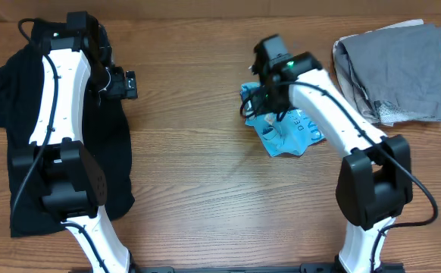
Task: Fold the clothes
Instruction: 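Grasp the folded bundle with the right gripper and drag it rightward, then lift the light-blue bundle with the right gripper toward the grey garment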
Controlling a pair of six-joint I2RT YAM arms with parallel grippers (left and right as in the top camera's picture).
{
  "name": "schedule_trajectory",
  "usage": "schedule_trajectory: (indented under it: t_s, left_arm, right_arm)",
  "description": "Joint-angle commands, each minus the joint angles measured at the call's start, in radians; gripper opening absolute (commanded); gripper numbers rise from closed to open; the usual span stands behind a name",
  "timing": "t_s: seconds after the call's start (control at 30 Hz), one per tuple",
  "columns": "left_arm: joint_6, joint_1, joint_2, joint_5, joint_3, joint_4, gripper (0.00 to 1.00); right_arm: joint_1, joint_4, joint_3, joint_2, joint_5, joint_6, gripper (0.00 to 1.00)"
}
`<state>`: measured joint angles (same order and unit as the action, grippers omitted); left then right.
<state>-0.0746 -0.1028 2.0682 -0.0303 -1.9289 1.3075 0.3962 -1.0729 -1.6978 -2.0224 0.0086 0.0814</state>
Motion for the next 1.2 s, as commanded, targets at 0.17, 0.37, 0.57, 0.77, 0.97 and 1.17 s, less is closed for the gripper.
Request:
schedule_trajectory:
  t_s: [0.17, 0.37, 0.57, 0.77, 0.97, 1.17]
  left_arm:
    - [-0.007, -0.002, -0.02, -0.019, -0.008, -0.002, 1.0]
    - [-0.007, -0.002, -0.02, -0.019, -0.008, 0.006, 1.0]
    - [-0.007, -0.002, -0.02, -0.019, -0.008, 0.005, 1.0]
    - [-0.007, -0.002, -0.02, -0.019, -0.008, 0.005, 1.0]
    - [-0.007, -0.002, -0.02, -0.019, -0.008, 0.002, 1.0]
    - [-0.007, -0.002, -0.02, -0.019, -0.008, 0.001, 1.0]
  right_arm:
    - [0.024, 0.167, 0.172, -0.005, 0.082, 0.0, 0.91]
    - [0.024, 0.252, 0.22, -0.013, 0.095, -0.012, 0.91]
    - [0.034, 0.253, 0.221, -0.07, 0.05, -0.056, 0.87]
    - [0.034, 0.256, 0.221, -0.113, 0.069, -0.056, 0.86]
    - [0.034, 0.257, 0.222, -0.162, 0.093, -0.056, 0.63]
    - [0.034, 0.24, 0.221, -0.208, 0.129, -0.045, 0.28]
